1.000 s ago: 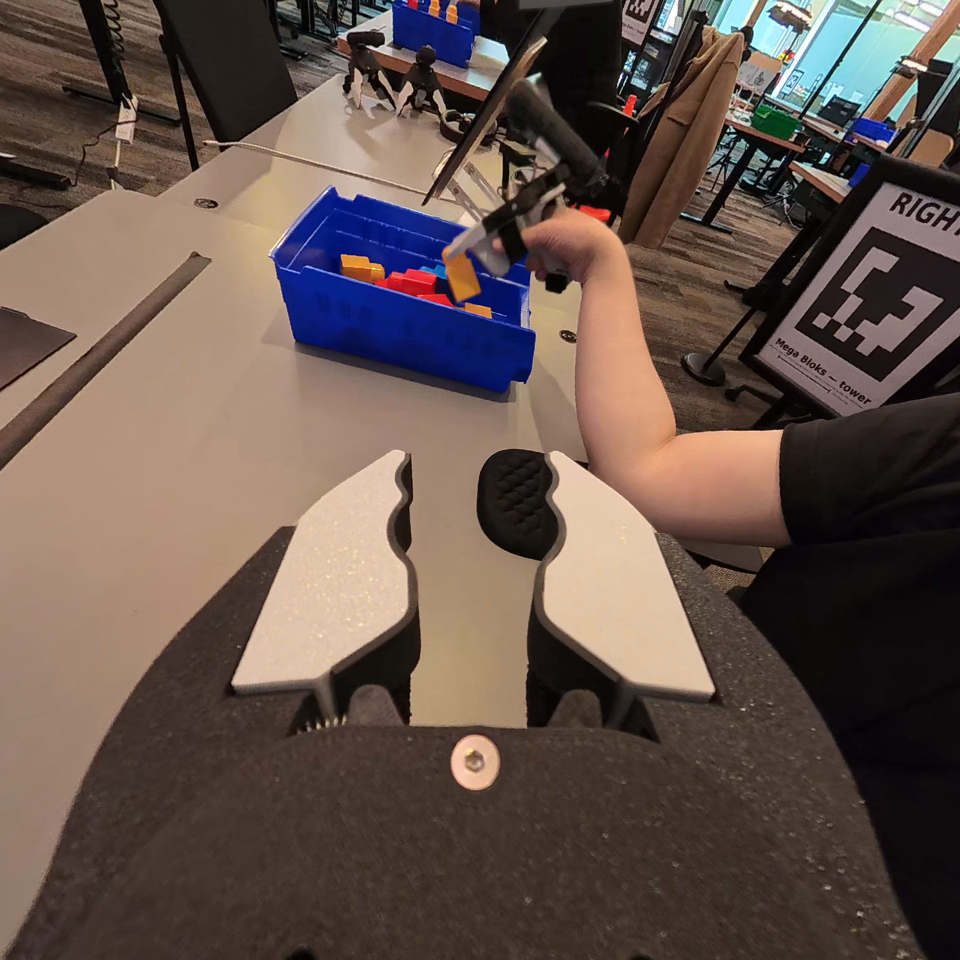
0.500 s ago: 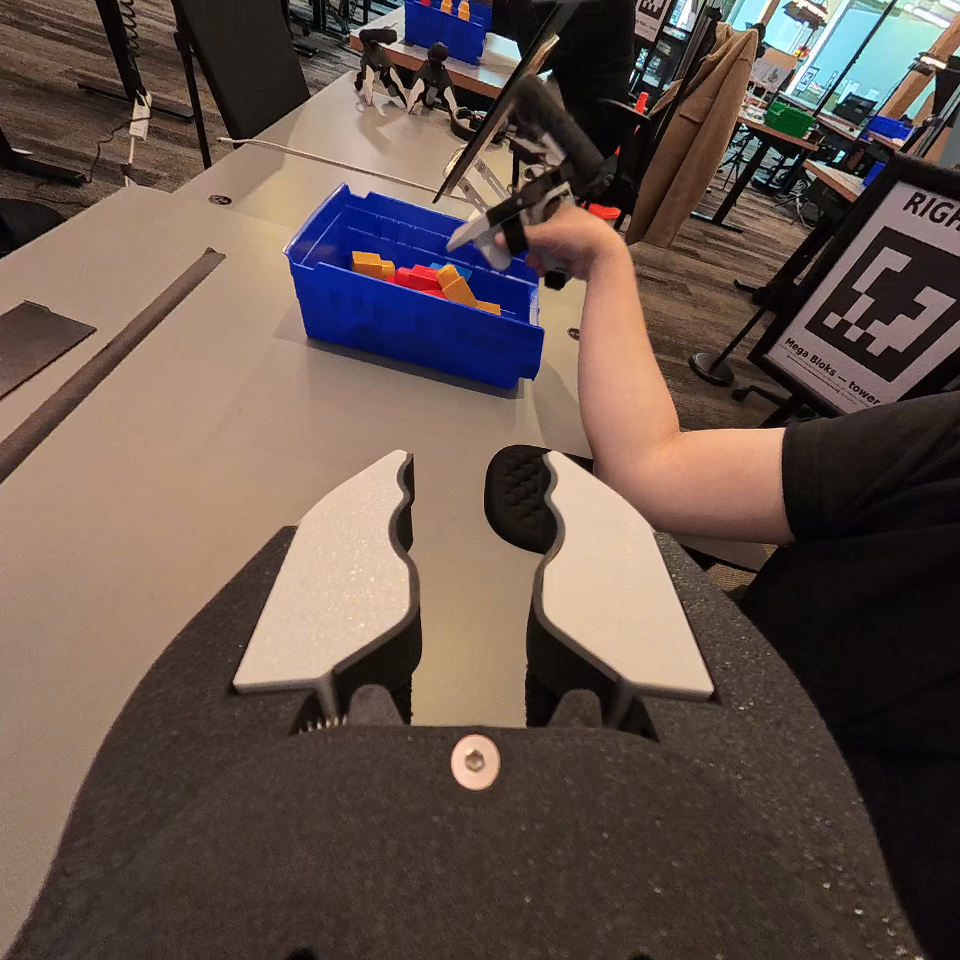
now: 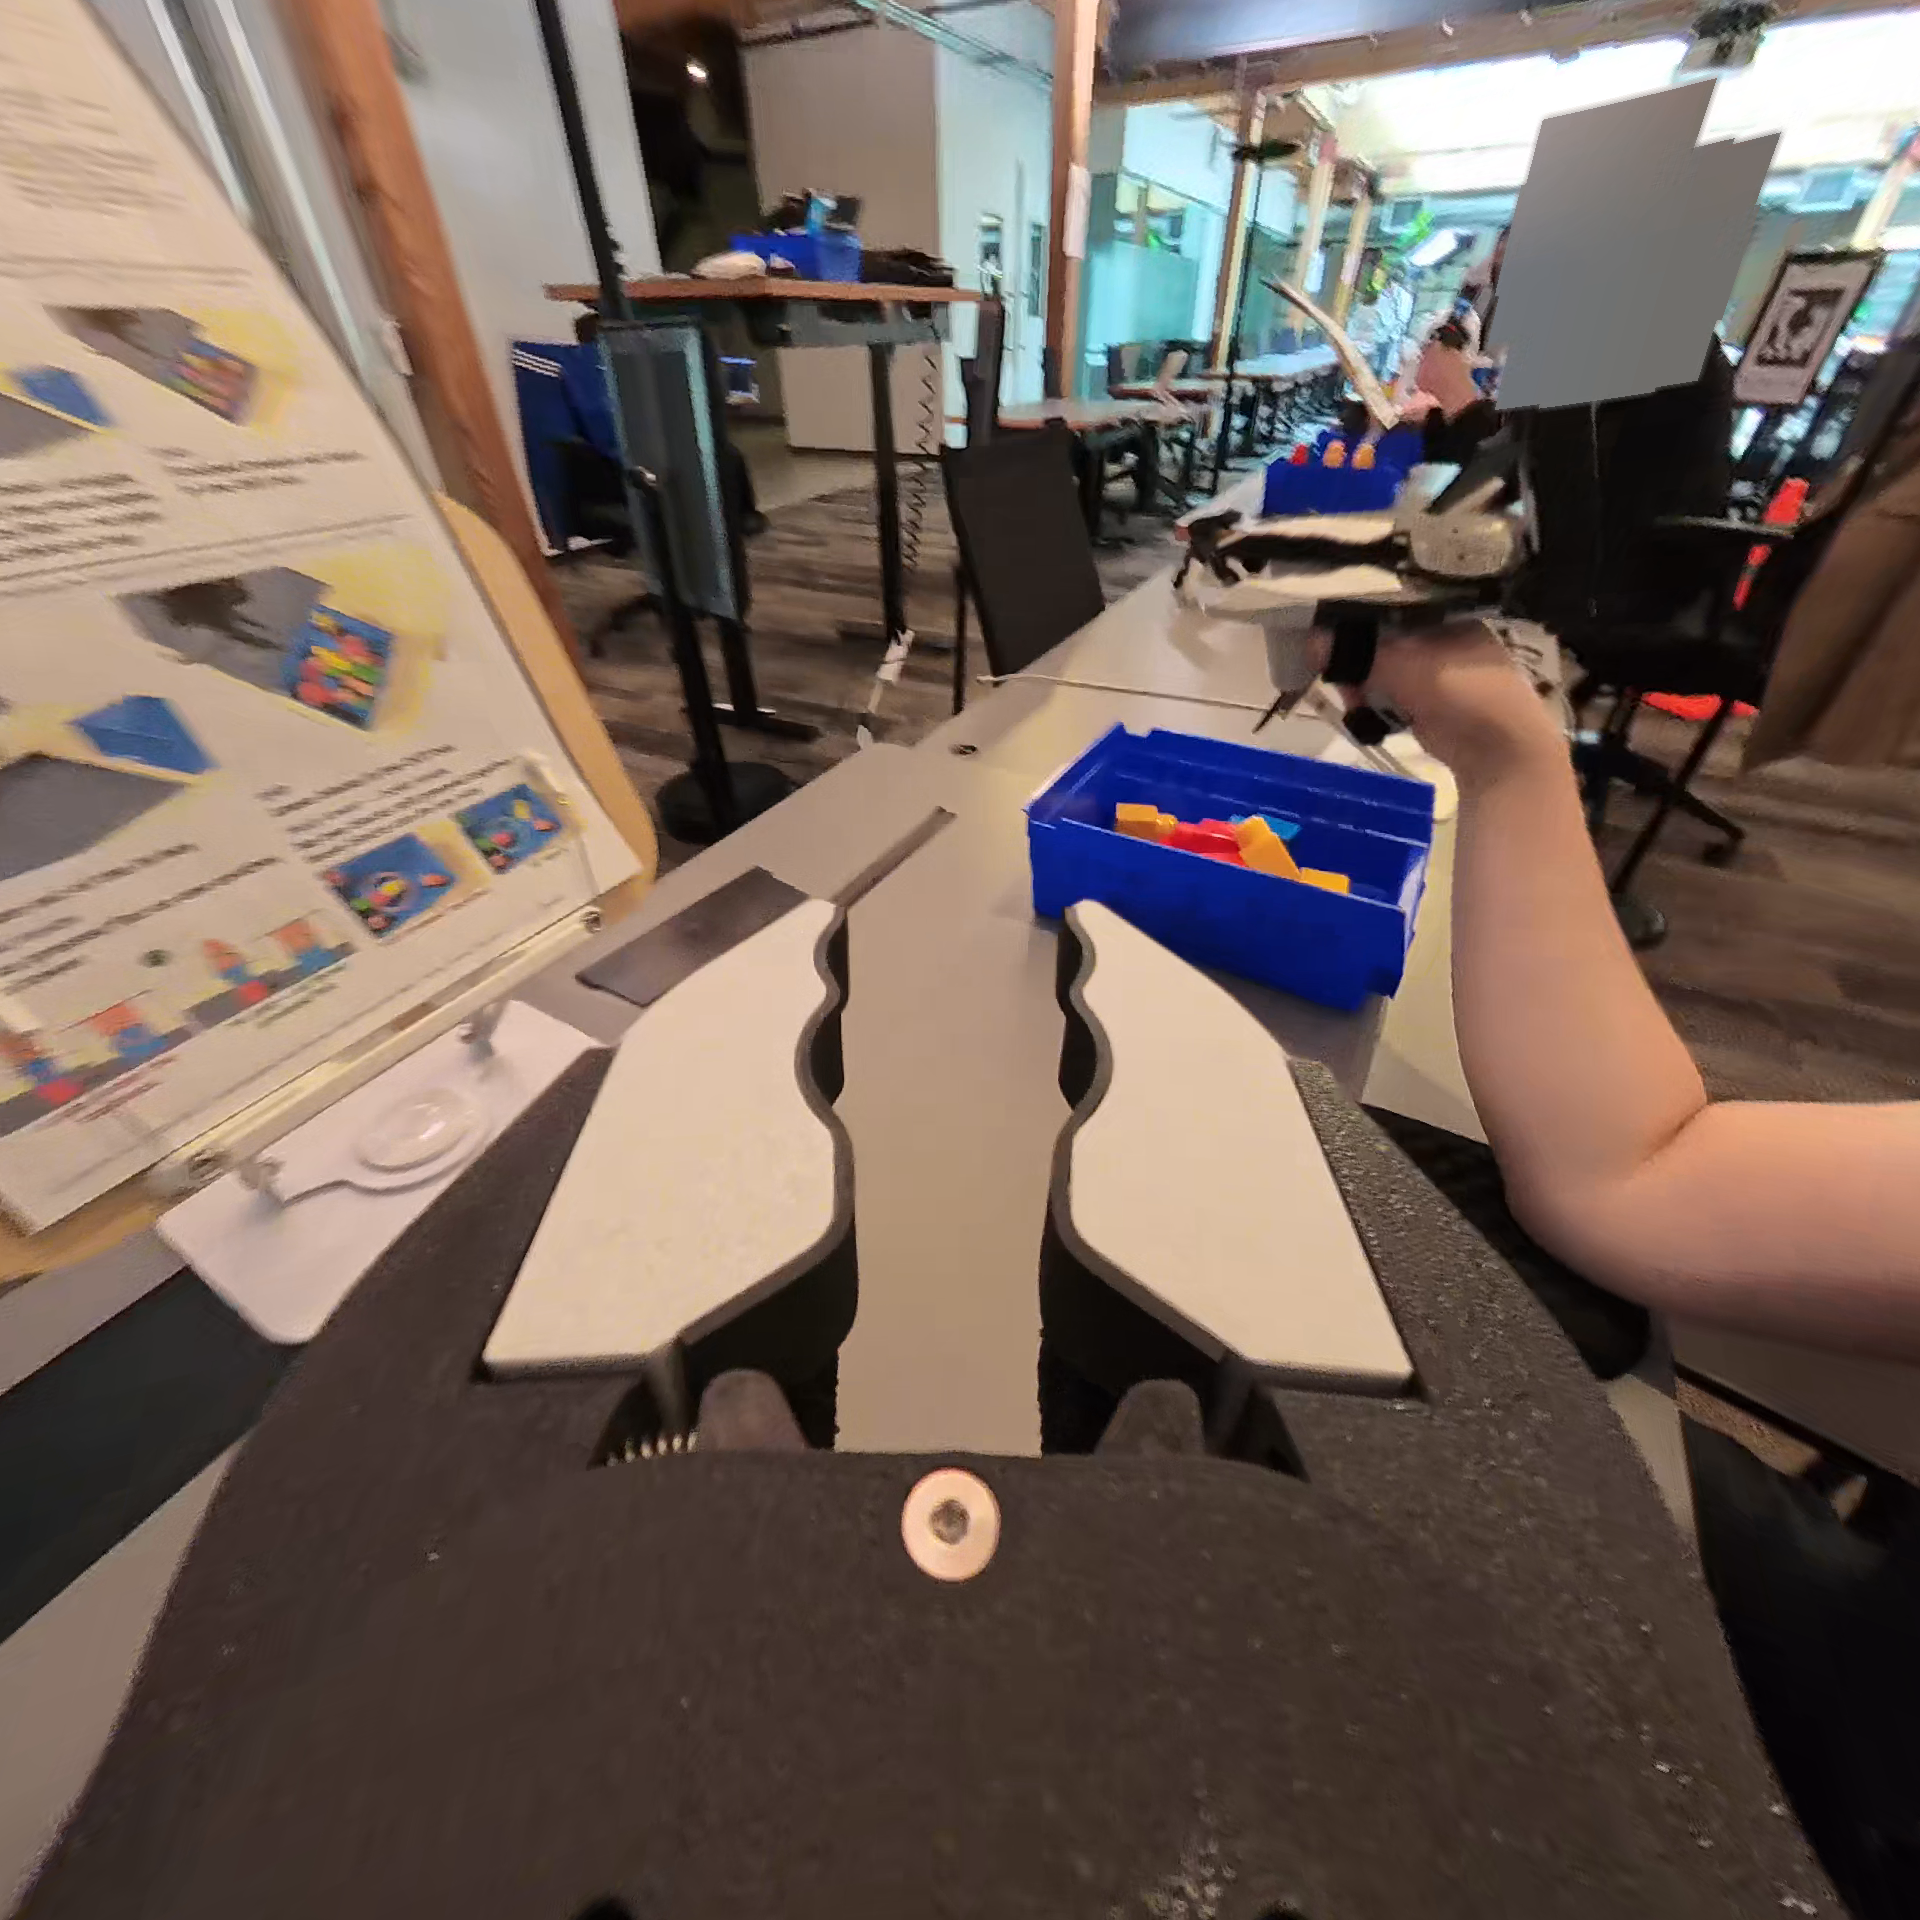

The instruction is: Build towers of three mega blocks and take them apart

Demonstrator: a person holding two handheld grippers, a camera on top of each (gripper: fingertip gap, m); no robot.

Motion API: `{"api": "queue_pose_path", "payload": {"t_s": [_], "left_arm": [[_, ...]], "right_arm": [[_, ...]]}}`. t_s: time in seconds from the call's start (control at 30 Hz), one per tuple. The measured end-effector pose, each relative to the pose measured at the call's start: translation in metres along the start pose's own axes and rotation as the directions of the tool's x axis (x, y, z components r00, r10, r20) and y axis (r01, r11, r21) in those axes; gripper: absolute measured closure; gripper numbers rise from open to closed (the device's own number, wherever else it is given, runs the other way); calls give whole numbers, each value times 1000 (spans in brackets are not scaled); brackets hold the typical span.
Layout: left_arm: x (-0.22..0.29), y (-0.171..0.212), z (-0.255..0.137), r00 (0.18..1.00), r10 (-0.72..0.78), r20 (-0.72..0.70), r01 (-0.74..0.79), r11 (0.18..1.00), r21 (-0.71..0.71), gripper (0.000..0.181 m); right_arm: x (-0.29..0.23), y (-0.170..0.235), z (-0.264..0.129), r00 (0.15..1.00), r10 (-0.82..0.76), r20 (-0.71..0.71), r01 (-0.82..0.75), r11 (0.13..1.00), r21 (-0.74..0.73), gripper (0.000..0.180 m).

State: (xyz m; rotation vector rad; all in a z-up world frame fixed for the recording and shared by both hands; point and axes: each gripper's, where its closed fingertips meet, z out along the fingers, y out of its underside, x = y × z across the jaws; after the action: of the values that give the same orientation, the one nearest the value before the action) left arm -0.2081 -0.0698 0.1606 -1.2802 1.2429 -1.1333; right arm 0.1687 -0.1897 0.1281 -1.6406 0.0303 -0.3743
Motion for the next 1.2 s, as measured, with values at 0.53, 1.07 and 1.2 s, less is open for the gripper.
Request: {"api": "queue_pose_path", "payload": {"t_s": [0.53, 1.07, 1.2], "left_arm": [[-208, 169, -246, 522, -92, 848, 401, 904, -149, 136], [-256, 282, -228, 484, -37, 874, 627, 711, -317, 117], [-265, 291, -231, 467, -26, 884, 654, 683, -326, 129]], "right_arm": [[-15, 10, 18, 993, 40, 112, -35, 999, -41, 117], [1, 38, 14, 987, 122, 104, -111, 988, -110, 119], [-1, 39, 16, 986, 121, 116, -107, 986, -125, 121]]}}
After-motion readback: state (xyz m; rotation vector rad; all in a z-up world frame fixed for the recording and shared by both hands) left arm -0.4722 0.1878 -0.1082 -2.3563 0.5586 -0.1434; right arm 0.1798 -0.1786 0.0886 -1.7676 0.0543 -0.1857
